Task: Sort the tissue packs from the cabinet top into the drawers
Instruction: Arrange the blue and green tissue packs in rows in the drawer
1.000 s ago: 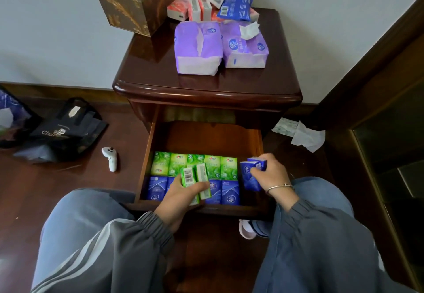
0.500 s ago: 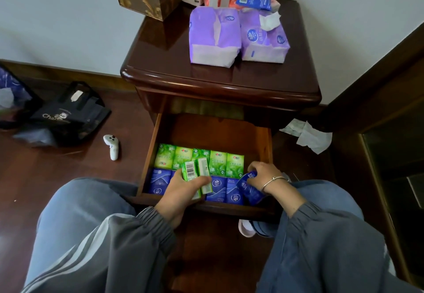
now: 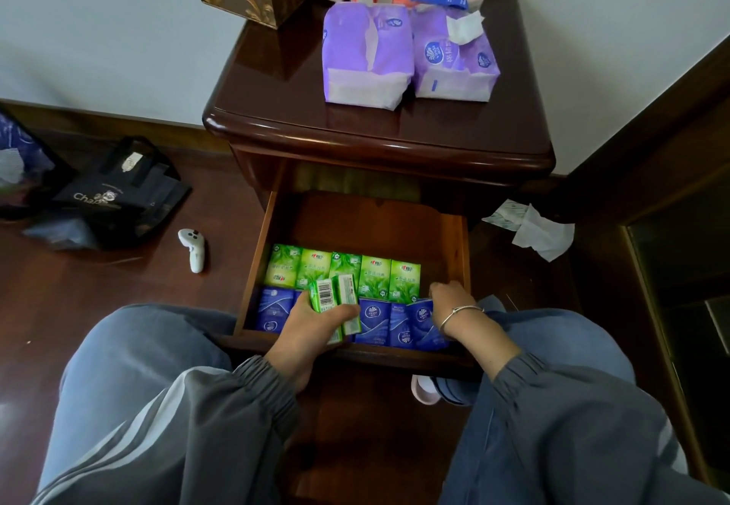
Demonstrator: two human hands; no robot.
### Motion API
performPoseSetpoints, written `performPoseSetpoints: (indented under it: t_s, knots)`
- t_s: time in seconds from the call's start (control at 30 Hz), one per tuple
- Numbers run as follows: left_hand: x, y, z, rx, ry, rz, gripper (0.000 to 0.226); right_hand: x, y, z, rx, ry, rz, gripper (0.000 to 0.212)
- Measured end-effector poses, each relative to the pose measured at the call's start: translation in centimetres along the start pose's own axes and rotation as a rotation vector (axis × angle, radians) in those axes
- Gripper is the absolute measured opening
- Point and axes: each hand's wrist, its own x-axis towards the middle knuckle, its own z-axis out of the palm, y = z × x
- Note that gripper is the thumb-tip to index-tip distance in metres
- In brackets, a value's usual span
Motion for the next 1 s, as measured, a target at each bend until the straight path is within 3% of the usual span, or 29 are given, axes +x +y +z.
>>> performPoseSetpoints:
  t_s: [0.13, 0.23, 0.5, 0.83, 1.0]
  knots:
    - [0.0, 0.1, 0.1, 0.023, 0.01, -0.006, 0.052, 0.4, 0.0, 0.4, -0.146, 0.016, -0.016, 0.05]
    - [0.0, 0.1, 0.0, 0.023, 0.004, -0.01, 0.049, 0.8, 0.5, 0.7, -0.269, 0.067, -0.035, 0.041]
    - [0.0, 0.2, 0.0, 0.027, 0.001, -0.014, 0.052, 1.4, 0.7, 0.8, -0.234, 0.131, -0.125, 0.029]
    - [0.0, 0.4, -0.1, 0.031, -0.002, -0.026, 0.047, 1.7, 0.5, 1.6, -0.349, 0.153, -0.014, 0.021]
    - [-0.1, 0.2, 0.0, 0.045, -0.002, -0.025, 0.059, 2.1, 0.6, 1.4, -0.271, 0.202, -0.08, 0.014]
